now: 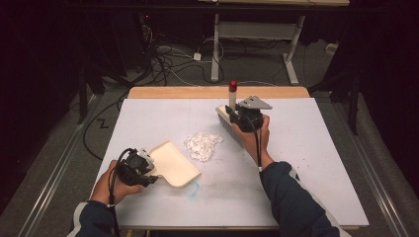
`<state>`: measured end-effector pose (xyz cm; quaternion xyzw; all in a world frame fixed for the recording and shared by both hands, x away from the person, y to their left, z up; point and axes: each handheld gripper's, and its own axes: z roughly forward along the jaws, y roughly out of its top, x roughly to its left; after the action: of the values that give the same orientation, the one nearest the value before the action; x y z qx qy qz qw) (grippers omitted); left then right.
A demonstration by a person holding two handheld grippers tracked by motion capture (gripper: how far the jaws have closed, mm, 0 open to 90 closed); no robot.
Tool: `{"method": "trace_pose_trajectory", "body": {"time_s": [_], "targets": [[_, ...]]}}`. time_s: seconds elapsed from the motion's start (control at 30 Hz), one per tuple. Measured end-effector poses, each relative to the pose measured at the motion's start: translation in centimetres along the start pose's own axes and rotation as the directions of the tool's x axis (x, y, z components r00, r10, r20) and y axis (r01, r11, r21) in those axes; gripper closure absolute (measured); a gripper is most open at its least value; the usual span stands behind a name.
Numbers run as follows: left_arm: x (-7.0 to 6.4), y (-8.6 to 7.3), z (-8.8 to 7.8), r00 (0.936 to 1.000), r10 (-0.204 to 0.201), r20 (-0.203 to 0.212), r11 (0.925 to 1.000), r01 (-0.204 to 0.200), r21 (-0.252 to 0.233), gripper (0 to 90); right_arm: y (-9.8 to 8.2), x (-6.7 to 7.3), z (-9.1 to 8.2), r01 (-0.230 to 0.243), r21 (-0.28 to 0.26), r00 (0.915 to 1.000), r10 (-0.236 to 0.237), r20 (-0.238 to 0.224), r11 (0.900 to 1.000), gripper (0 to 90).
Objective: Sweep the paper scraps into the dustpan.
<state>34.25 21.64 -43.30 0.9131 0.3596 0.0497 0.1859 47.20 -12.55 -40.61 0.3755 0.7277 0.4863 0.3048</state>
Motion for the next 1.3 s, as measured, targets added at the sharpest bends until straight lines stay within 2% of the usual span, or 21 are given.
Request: {"method": "trace_pose_trajectory", "body": {"time_s": [0.07,0.13,0.2,0.23,0.4,0.5,0.57,0.7,0.8,0.83,0.93,1.07,1.1,1.13,1.23,1.27,1.3], "targets": [[-0.1,0.2,0.0,1.0,0.006,-0.006,1.0,-0.006,0.005,62.6,0.0,0.4,0.1,0.008,0.0,1.0,-0.008,-0.006,1.0,71.2],[-0.1,0.3,0.1,0.9999,0.008,-0.008,0.9999,-0.008,0.008,62.6,-0.1,1.7,0.3,0.023,0.006,0.9992,-0.023,-0.033,1.0,71.1],[-0.1,0.5,0.1,0.9999,0.011,-0.01,0.9999,-0.011,0.009,62.6,-0.1,2.4,0.3,0.038,0.008,0.9975,-0.038,-0.059,0.999,71.0],[-0.1,0.5,0.1,0.9999,0.011,-0.01,0.9999,-0.011,0.009,62.6,-0.1,2.4,0.3,0.038,0.008,0.9975,-0.038,-0.059,0.999,71.0],[-0.1,0.7,0.1,0.9998,0.016,-0.012,0.9998,-0.016,0.013,62.6,-0.4,4.0,0.4,0.04,0.011,0.9926,-0.039,-0.115,0.999,70.0],[-0.1,0.8,0.2,0.9998,0.015,-0.011,0.9998,-0.015,0.014,62.5,-0.5,5.1,0.3,0.045,0.005,0.9875,-0.043,-0.152,0.999,69.5],[-0.2,0.8,0.2,0.9999,0.01,-0.009,0.9999,-0.01,0.011,62.5,-0.6,5.6,0.1,0.028,0.002,0.9845,-0.027,-0.173,1.0,69.4],[-0.2,0.8,0.2,0.9999,0.011,-0.01,0.9999,-0.01,0.012,62.5,-0.5,6.5,-0.1,0.028,-0.009,0.9793,-0.029,-0.2,1.0,69.7],[-0.1,0.9,0.4,1.0,0.007,-0.003,0.9999,-0.007,0.015,62.5,-0.5,7.7,-0.1,0.021,-0.011,0.9724,-0.023,-0.232,1.0,69.6],[-0.1,0.9,0.4,1.0,0.007,-0.003,0.9999,-0.007,0.015,62.5,-0.5,7.7,-0.1,0.021,-0.011,0.9724,-0.023,-0.232,1.0,69.6],[0.0,1.2,0.6,1.0,0.008,0.001,0.9997,-0.008,0.022,62.5,-0.6,8.9,-0.1,0.036,-0.017,0.9667,-0.039,-0.253,0.999,69.5],[0.1,1.5,0.6,1.0,0.006,0.006,0.9998,-0.007,0.021,62.5,-0.5,9.5,-0.2,0.038,-0.021,0.9606,-0.043,-0.275,0.999,69.6],[0.1,1.6,0.7,1.0,0.005,0.009,0.9997,-0.005,0.023,62.5,-0.5,9.9,-0.4,0.037,-0.022,0.955,-0.042,-0.294,0.999,69.6],[0.2,1.7,0.7,0.9999,0.006,0.009,0.9998,-0.006,0.021,62.5,-0.5,9.9,-0.4,0.037,-0.022,0.955,-0.042,-0.294,0.999,69.6],[0.3,1.9,0.9,0.9999,0.007,0.012,0.9995,-0.008,0.031,62.5,-0.4,10.5,-0.8,0.037,-0.023,0.9462,-0.042,-0.321,0.999,69.8],[0.3,1.9,1.0,0.9999,0.008,0.015,0.9995,-0.009,0.031,62.5,-0.4,10.5,-0.8,0.037,-0.023,0.9462,-0.042,-0.321,0.999,69.8],[0.3,1.9,1.1,0.9998,0.009,0.017,0.9993,-0.009,0.037,62.5,-0.5,10.8,-1.1,0.039,-0.025,0.9398,-0.045,-0.339,0.999,69.8]]}}
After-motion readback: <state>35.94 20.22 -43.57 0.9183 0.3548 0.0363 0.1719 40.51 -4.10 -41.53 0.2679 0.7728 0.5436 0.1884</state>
